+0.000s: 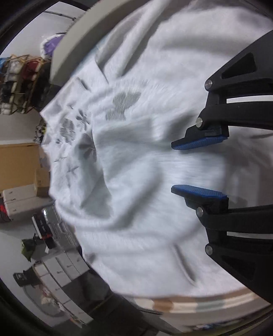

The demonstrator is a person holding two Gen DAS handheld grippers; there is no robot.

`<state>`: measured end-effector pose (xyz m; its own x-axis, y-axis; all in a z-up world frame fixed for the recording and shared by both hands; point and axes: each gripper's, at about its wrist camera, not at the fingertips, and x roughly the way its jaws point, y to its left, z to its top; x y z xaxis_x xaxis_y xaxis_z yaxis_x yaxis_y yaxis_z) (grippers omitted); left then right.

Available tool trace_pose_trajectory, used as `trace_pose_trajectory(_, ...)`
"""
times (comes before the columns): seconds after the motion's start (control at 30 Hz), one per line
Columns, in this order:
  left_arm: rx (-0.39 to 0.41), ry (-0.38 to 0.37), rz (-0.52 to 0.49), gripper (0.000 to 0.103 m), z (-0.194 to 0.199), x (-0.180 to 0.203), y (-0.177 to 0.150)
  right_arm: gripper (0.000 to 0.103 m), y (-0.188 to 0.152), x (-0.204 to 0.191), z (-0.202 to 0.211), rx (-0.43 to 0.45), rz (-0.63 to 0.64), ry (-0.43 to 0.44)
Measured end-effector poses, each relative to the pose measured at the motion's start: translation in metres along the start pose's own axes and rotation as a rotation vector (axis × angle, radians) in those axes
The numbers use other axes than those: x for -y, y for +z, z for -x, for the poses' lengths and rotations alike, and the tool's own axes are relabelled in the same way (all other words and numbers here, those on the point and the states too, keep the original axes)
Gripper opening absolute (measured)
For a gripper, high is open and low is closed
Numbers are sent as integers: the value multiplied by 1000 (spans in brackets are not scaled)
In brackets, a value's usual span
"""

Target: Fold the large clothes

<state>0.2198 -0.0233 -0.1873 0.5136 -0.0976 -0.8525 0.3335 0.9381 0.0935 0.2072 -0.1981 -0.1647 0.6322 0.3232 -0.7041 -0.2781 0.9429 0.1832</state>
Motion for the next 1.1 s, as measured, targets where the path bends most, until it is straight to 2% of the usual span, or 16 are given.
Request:
trace_pose_trajectory(0.1,25,-16,26,41,41,-3,-29,63,-13,8,5,-37,-27,74)
trace_pose_trajectory(0.17,43,-103,35,75,73,5,-60,63,-20,6,11,-30,-6,78)
trace_pose_trajectory(0.2,55,-150,38,80,83,14,-75,63,-23,5,14,-24,-1,75)
trace_pose_trajectory(0.27,52,-219,-5,82,95,34,-96,63,-30,3,20,-16,6,108)
trace_pose_trajectory(0.3,43,-222,-57,82,96,52,-108,63,-35,-1,23,-18,20,121)
trace_pose_trajectory(0.43,18,-95,-226,82,78,97,-142,68,-61,-36,28,-40,188,143)
trace_pose_trajectory(0.5,-4,-49,-243,82,65,101,-142,70,-74,-55,23,-39,259,158)
trace_pose_trajectory(0.6,-13,-51,-230,82,49,101,-144,70,-91,-80,6,-50,351,155)
trace_pose_trajectory(0.63,-5,-51,-230,82,47,103,-143,70,-96,-88,0,-51,393,142)
trace_pose_trajectory(0.7,12,-47,-243,82,47,101,-144,70,-106,-106,-16,-37,511,24)
trace_pose_trajectory(0.77,20,-46,-249,82,43,102,-144,69,-114,-117,-27,-41,602,-37)
trace_pose_trajectory(0.83,22,-51,-253,82,46,101,-150,60,-118,-122,-31,-26,641,-44)
trace_pose_trajectory(0.9,16,-86,-236,82,52,99,-154,25,-111,-117,-29,-14,597,-9)
trace_pose_trajectory(0.97,29,-163,-191,82,72,89,-167,11,-99,-104,-25,3,512,39)
trace_pose_trajectory(1.03,53,-203,-152,82,83,83,-176,8,-89,-91,-13,65,407,121)
trace_pose_trajectory(1.1,58,-170,-146,82,80,80,-176,7,-83,-88,2,137,356,163)
